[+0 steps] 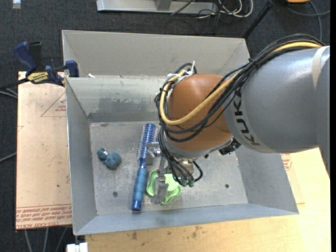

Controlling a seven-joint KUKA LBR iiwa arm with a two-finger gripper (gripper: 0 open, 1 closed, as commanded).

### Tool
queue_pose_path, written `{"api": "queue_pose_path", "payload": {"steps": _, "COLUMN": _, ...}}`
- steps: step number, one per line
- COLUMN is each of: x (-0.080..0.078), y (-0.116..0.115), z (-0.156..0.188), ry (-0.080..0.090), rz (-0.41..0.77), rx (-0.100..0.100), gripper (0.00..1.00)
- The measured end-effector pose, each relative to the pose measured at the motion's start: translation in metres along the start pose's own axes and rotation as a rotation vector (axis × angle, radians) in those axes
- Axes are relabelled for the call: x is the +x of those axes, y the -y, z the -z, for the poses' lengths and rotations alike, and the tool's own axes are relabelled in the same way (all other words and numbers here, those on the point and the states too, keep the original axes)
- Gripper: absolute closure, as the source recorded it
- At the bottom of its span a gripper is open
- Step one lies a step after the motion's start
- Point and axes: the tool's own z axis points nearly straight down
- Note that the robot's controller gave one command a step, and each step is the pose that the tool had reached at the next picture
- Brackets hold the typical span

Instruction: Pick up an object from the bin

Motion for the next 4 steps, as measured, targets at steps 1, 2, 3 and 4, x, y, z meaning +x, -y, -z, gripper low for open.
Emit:
{"api": "queue_pose_path", "payload": {"steps": 1, "x": -0.002, "y": 0.067, "z": -0.085, "ry": 0.009, "rz": -0.023, "rx": 0.000, "gripper": 0.00}}
{"api": "queue_pose_path", "payload": {"steps": 2, "x": 0.001, "y": 0.007, "z": -0.056, "ry": 0.010, "rz": -0.310, "rx": -0.005, "gripper": 0.00}}
{"api": "queue_pose_path", "payload": {"steps": 3, "x": -0.006, "y": 0.003, "z": -0.111, "ry": 0.030, "rz": 0.265, "rx": -0.003, "gripper": 0.00}}
{"api": "queue_pose_path", "payload": {"steps": 4, "x": -0.036, "y": -0.035, "z": -0.119, "ry": 0.015, "rz": 0.584, "rx": -0.001, "gripper": 0.00}}
